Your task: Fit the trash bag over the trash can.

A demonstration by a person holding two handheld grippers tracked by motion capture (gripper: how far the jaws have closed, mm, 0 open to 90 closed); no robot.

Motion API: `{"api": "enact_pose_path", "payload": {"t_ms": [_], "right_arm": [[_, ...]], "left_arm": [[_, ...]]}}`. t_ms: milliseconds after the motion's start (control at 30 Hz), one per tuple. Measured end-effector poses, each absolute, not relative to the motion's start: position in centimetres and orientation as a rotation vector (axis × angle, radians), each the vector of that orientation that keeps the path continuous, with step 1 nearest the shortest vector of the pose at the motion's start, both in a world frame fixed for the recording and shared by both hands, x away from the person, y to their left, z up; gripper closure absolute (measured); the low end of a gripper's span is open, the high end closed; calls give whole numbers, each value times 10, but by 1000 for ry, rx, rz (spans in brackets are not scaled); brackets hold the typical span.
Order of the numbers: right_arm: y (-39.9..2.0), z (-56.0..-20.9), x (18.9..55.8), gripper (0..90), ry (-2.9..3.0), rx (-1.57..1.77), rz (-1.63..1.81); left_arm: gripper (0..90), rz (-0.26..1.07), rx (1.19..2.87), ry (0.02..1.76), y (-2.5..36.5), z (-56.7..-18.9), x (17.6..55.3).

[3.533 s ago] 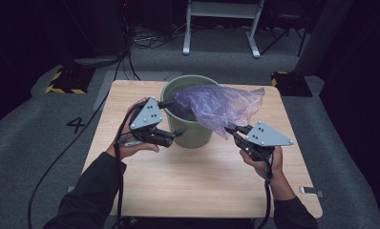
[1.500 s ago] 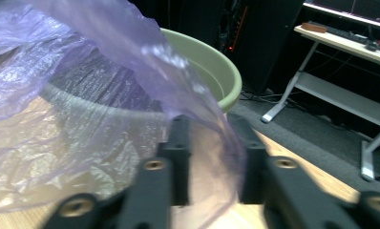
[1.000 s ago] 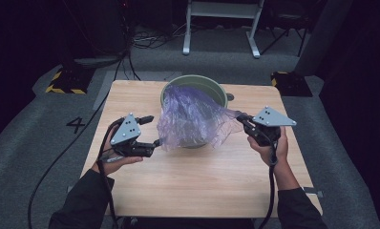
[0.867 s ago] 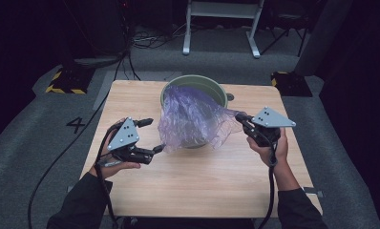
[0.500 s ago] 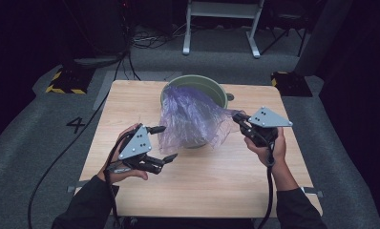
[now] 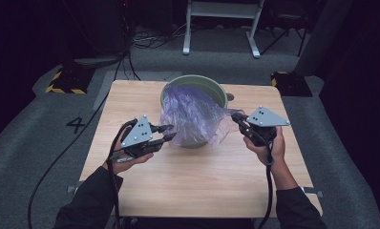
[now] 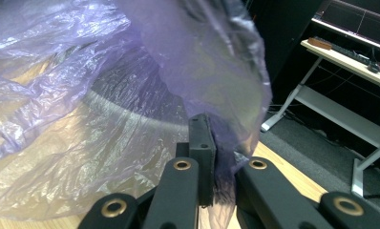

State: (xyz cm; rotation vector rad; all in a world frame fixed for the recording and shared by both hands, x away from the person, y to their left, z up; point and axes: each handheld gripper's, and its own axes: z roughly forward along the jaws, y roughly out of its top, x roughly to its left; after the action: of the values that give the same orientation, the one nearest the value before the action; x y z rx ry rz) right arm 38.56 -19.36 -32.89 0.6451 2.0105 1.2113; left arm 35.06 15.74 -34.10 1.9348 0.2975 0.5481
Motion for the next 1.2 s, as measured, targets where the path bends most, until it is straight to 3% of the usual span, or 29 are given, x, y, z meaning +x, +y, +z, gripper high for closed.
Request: {"api": "enact_pose_path", "payload": {"t_ms": [133,200,333,467,533,567,633,733,900,1100,1200], "right_arm": [[-192,-329,386,884,2018,642,1207],[-191,-329,386,884,2020,641,1207],[-188,-328,386,884,2029,633,1208],[-184,-327,384,885,2034,614,1210],[-182,-326,383,885,2041,602,1205],[-181,-326,383,885,2040,598,1204],[-181,-326,382,886,2045,591,1202],[-182,-327,383,888,2042,595,1191],[-188,-328,384,891,2029,626,1189],[-194,-327,384,898,2016,650,1195],[-193,-328,384,900,2014,646,1185]], "left_arm": [[210,522,1936,288,149,-343,343],[158,504,1933,265,145,-343,341],[159,519,1958,236,131,-341,340],[353,583,1982,279,122,-340,346],[553,588,1994,284,121,-341,351],[570,587,2001,279,123,-341,353],[709,626,2011,287,124,-342,356],[837,663,2011,287,129,-341,358],[864,660,1976,296,147,-338,357],[830,653,1911,355,172,-338,353],[873,688,1888,367,185,-339,348]]}}
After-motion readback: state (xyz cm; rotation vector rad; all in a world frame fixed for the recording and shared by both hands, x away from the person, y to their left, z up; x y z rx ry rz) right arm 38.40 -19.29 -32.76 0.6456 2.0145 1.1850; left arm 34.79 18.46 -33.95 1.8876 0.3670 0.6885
